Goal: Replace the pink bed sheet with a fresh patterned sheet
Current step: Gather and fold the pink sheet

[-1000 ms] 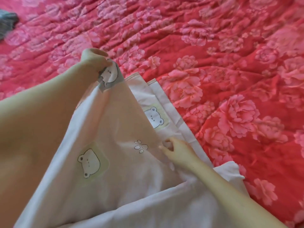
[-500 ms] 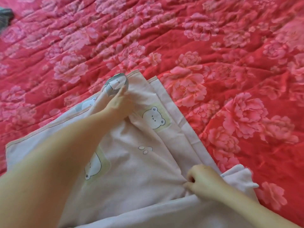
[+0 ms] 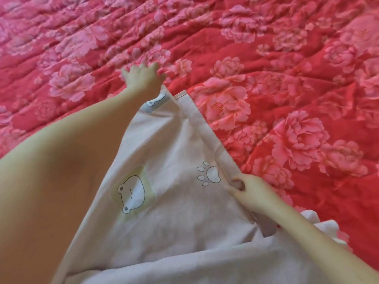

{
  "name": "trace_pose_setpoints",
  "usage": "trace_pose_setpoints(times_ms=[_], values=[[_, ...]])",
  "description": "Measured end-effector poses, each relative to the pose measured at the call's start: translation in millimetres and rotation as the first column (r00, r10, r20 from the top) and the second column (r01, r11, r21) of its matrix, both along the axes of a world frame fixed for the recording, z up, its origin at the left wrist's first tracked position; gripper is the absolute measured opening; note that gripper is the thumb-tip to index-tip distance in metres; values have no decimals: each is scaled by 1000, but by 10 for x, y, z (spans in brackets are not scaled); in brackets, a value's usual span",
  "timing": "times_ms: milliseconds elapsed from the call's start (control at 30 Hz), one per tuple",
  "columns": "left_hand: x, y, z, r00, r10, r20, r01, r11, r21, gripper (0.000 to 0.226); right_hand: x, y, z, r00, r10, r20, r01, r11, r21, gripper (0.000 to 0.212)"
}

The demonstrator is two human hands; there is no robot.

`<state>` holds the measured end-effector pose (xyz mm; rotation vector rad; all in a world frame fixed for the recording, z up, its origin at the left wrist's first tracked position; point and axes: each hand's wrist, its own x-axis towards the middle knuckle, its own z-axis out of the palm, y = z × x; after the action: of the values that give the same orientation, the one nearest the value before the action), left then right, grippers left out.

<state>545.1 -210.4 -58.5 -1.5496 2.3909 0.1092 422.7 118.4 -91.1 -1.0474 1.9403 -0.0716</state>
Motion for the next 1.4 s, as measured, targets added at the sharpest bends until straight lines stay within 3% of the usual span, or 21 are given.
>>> trace_pose_setpoints(times_ms=[67, 200, 333, 400, 467, 567, 633, 700, 800, 867, 967, 1067, 1167, 1200, 1267, 1333, 1400], values=[[206, -29, -136, 986, 164, 34, -166, 985, 52, 51, 155, -220, -98, 997, -76, 2, 76, 994, -73, 38], [495, -68, -393, 961, 272, 55, -277, 949, 147, 58, 342, -454, -240, 994, -109, 7, 109, 988, -105, 26], [480, -182, -509, 933, 359, -33, -343, 913, 220, 63, 173, -519, -282, 998, -68, 1, 68, 993, -91, 45], [404, -265, -539, 955, 297, -15, -289, 939, 186, 68, 100, -512, -319, 1000, -9, -1, 9, 998, -62, 51], [301, -334, -570, 991, 133, 30, -136, 978, 157, 72, 83, -510, -344, 998, 39, -41, -40, 999, -24, 53], [182, -369, -626, 992, -120, 49, 116, 990, 77, 44, 79, -525, -379, 997, 44, -58, -46, 999, -26, 55], [98, -372, -591, 957, -245, 156, 243, 970, 26, 24, 57, -527, -377, 999, 31, -40, -33, 998, -54, 56], [24, -418, -495, 940, -284, 191, 293, 956, -23, 20, 2, -496, -288, 1000, -30, -8, 29, 992, -120, 53], [-96, -529, -340, 956, -286, 70, 294, 943, -157, 19, -123, -431, -86, 987, -158, 8, 155, 956, -250, 36], [-209, -547, -375, 961, -276, 28, 276, 943, -184, 21, -165, -432, -114, 977, -211, -40, 191, 940, -284, 31], [-251, -492, -602, 984, -144, 101, 151, 987, -61, 24, -48, -466, -312, 979, -189, -73, 172, 966, -192, 24], [-106, -483, -787, 997, 45, 66, -51, 994, 100, 34, 101, -531, -471, 979, -197, -51, 184, 964, -193, 42], [55, -440, -877, 993, 106, 55, -112, 985, 133, 35, 198, -544, -457, 984, -173, -34, 165, 973, -161, 38], [67, -417, -873, 993, 117, 17, -118, 984, 132, 28, 200, -530, -407, 983, -182, -31, 175, 972, -158, 44], [-4, -361, -796, 968, 152, -202, -140, 987, 74, 23, 128, -471, -315, 968, -251, -31, 237, 944, -230, 51], [-167, -305, -674, 884, 134, -448, -149, 989, 0, 18, -2, -406, -261, 937, -346, -53, 311, 892, -329, 52], [-315, -295, -620, 821, 122, -558, -129, 991, 27, 18, -110, -413, -344, 924, -364, -117, 320, 904, -285, 53]])
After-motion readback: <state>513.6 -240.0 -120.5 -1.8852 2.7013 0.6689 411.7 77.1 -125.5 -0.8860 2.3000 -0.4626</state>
